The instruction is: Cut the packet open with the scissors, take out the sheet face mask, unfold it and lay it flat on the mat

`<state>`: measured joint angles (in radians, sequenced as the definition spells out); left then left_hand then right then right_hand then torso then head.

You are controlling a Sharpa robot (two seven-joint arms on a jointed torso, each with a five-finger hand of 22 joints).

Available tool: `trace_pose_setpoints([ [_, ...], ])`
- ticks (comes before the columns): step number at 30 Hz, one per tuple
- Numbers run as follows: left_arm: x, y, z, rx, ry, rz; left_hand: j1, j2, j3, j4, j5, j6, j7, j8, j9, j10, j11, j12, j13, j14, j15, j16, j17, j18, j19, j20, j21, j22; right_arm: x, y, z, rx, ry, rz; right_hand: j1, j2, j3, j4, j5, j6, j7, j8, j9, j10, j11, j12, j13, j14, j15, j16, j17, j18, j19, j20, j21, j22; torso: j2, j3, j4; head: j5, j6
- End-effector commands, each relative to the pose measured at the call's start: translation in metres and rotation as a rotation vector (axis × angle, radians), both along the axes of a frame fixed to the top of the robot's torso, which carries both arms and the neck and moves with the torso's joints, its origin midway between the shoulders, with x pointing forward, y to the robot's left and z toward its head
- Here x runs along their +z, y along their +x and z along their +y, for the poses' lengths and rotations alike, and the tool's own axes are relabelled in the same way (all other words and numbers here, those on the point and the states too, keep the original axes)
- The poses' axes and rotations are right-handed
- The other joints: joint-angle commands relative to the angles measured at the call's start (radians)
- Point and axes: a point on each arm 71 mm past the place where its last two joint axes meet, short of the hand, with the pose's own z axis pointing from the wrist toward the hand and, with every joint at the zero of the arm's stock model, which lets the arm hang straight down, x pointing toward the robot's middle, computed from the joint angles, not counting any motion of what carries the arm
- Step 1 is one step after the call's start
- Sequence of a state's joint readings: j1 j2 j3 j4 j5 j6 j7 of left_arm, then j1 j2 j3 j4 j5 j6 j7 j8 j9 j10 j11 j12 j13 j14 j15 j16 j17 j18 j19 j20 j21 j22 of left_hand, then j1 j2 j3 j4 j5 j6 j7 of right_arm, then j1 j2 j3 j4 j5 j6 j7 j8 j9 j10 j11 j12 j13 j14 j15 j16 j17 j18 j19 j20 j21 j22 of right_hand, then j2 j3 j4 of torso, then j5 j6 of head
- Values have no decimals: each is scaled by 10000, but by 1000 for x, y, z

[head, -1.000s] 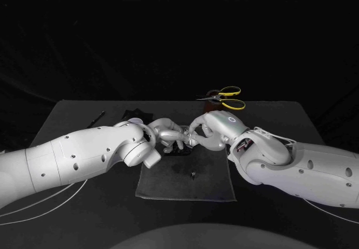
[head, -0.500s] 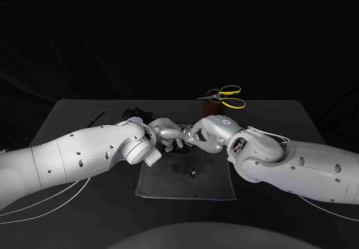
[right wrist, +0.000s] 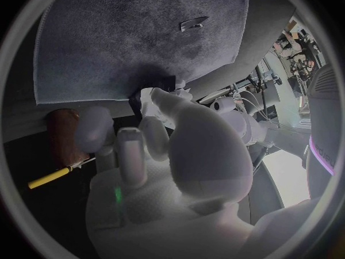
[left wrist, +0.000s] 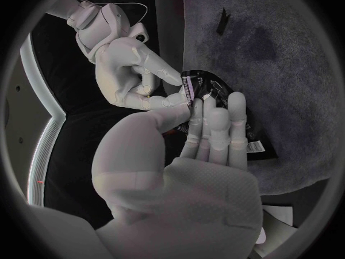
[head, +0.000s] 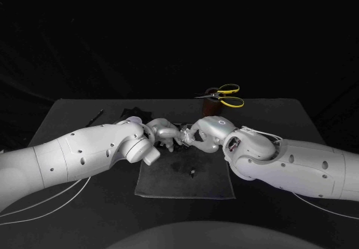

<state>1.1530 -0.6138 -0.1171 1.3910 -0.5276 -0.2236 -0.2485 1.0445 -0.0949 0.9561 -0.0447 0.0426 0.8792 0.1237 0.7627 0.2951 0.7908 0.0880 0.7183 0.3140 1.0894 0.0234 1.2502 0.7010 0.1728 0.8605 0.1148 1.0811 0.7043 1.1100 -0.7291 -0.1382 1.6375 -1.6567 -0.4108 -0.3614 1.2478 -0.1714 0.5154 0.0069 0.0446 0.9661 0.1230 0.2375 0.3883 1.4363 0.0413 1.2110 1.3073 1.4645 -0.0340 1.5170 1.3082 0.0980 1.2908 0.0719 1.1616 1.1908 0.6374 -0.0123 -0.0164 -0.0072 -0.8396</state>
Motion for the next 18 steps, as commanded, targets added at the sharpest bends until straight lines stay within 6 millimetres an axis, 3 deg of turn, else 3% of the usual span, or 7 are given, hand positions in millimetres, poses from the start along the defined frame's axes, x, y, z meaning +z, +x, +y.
trace_pose_setpoints([
  [1, -3, -3, -1, -178, 177, 405, 187, 167, 138, -198, 70, -14, 212, 19, 247, -511, 232, -534, -371, -567, 178, -262, -641, 46, -172, 149, -40, 2, -1, 1, 0, -70, -54, -112, -23, -46, -59, 17, 44, -9, 65, -50, -20, -64, 12, -29, 417, 774, 73, 21, 1359, 79, 6, 62, -50, 4, 3, -12, 3, -15, -13],
  [5, -3, -5, -1, -235, 189, 505, 260, 157, 250, -302, 66, -33, 397, 75, 387, -932, 448, -1339, -993, -843, 366, -543, -1022, 93, -318, 366, -53, 7, -1, 2, 2, -55, -7, -147, -30, -30, -61, 33, 45, -8, 68, -61, -27, -59, 15, -15, 425, 774, 77, 22, 1361, 77, 15, 67, -39, 16, 8, -22, -5, -32, -10],
  [8, -2, -6, -1, -238, 119, 541, 304, 111, 355, -466, 70, -20, 449, 103, 472, -942, 499, -1679, -1343, -880, 409, -703, -1291, 115, -366, 428, 13, 43, -2, 3, 4, -2, -13, -118, -30, -30, -61, 33, 45, -8, 68, -61, -27, -59, 15, -15, 425, 774, 77, 22, 1361, 77, 15, 67, -39, 16, 7, -27, -1, -45, -5],
  [18, -1, -10, -2, -117, -362, 624, 260, 46, 603, -706, 71, 51, 442, 112, 568, -698, 489, -1901, -1716, -813, 394, -697, -1571, 125, -436, 424, 231, 174, -8, 3, 12, 182, -79, 41, -14, -18, -59, 38, 46, -30, 74, -96, -47, -72, 19, -39, 408, 767, 82, 8, 1328, 88, -9, 75, -79, -17, 3, -30, 7, -74, -64],
])
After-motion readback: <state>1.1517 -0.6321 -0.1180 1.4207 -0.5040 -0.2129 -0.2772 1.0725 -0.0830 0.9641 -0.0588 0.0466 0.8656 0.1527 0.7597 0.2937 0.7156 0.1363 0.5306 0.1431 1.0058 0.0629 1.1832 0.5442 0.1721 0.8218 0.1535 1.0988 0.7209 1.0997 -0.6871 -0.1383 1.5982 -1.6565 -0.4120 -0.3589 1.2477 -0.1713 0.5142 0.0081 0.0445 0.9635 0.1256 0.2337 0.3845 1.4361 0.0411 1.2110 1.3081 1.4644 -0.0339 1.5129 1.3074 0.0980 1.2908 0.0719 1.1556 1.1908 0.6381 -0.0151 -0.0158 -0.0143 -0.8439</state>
